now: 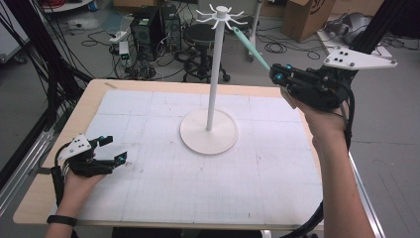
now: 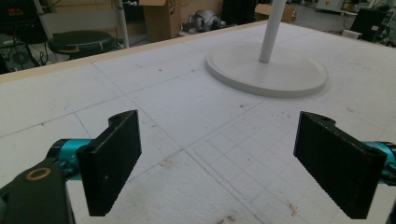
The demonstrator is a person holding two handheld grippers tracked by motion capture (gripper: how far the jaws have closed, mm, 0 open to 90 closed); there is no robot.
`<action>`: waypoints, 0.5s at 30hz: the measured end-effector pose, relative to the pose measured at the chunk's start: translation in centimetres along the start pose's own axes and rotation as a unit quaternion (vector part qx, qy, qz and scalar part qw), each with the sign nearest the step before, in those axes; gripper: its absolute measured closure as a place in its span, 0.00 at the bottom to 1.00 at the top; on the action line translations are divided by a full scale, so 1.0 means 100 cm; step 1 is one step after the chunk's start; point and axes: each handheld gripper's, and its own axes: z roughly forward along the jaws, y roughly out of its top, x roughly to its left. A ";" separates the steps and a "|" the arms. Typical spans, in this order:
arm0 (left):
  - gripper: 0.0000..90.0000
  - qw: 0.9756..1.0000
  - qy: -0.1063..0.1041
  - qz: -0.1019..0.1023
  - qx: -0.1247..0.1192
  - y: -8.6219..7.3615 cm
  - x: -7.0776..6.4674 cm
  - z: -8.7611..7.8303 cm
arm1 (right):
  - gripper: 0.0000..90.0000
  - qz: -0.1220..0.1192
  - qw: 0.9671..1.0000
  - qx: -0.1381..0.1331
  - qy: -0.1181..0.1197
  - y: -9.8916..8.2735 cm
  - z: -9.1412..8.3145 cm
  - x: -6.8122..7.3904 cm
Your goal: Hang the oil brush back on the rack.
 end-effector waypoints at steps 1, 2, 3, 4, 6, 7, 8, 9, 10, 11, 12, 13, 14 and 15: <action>0.17 1.000 0.000 0.001 0.001 0.000 0.000 0.000 | 0.92 -0.001 1.000 0.000 0.002 0.000 0.002 0.001; 0.17 1.000 0.000 0.001 0.001 0.000 0.000 0.000 | 0.92 -0.001 1.000 0.000 0.002 0.000 0.002 0.001; 0.17 1.000 0.000 0.001 0.001 0.000 0.000 0.000 | 0.92 -0.005 1.000 0.001 0.000 0.000 0.003 0.001; 0.17 1.000 0.000 0.001 0.001 0.000 0.000 0.000 | 0.92 -0.005 1.000 0.002 -0.002 0.001 0.004 0.001; 0.17 1.000 -0.001 0.000 -0.001 0.000 0.000 0.000 | 0.92 -0.008 1.000 0.005 -0.009 0.001 0.005 0.002; 0.17 1.000 -0.001 0.000 -0.001 0.000 0.000 0.000 | 0.92 -0.007 1.000 0.006 -0.010 0.001 0.006 0.002; 0.17 1.000 -0.001 0.000 -0.001 0.000 0.000 0.000 | 0.92 -0.007 1.000 0.006 -0.010 0.001 0.006 0.002; 0.17 1.000 -0.001 0.000 -0.001 0.000 0.000 0.000 | 0.92 -0.008 1.000 0.008 -0.015 0.001 0.008 0.002; 0.17 1.000 0.000 0.000 -0.001 0.000 0.000 0.000 | 0.92 -0.008 1.000 0.008 -0.015 0.001 0.008 0.002; 0.17 1.000 0.000 -0.001 -0.002 0.000 0.000 0.000 | 0.92 -0.007 1.000 0.008 -0.015 0.001 0.008 0.002; 0.17 1.000 0.000 -0.001 -0.002 0.000 0.000 0.000 | 0.92 -0.009 1.000 0.006 -0.017 0.001 0.009 0.002; 0.17 1.000 0.000 -0.001 -0.001 0.000 0.000 0.000 | 0.92 -0.005 1.000 0.006 -0.017 0.001 0.010 0.001; 0.17 1.000 0.000 -0.001 -0.001 0.000 0.000 0.000 | 0.92 -0.005 1.000 0.006 -0.017 0.001 0.010 0.001; 0.17 1.000 -0.001 -0.001 -0.001 0.000 0.000 0.000 | 0.92 -0.006 1.000 0.006 -0.018 0.000 0.011 0.000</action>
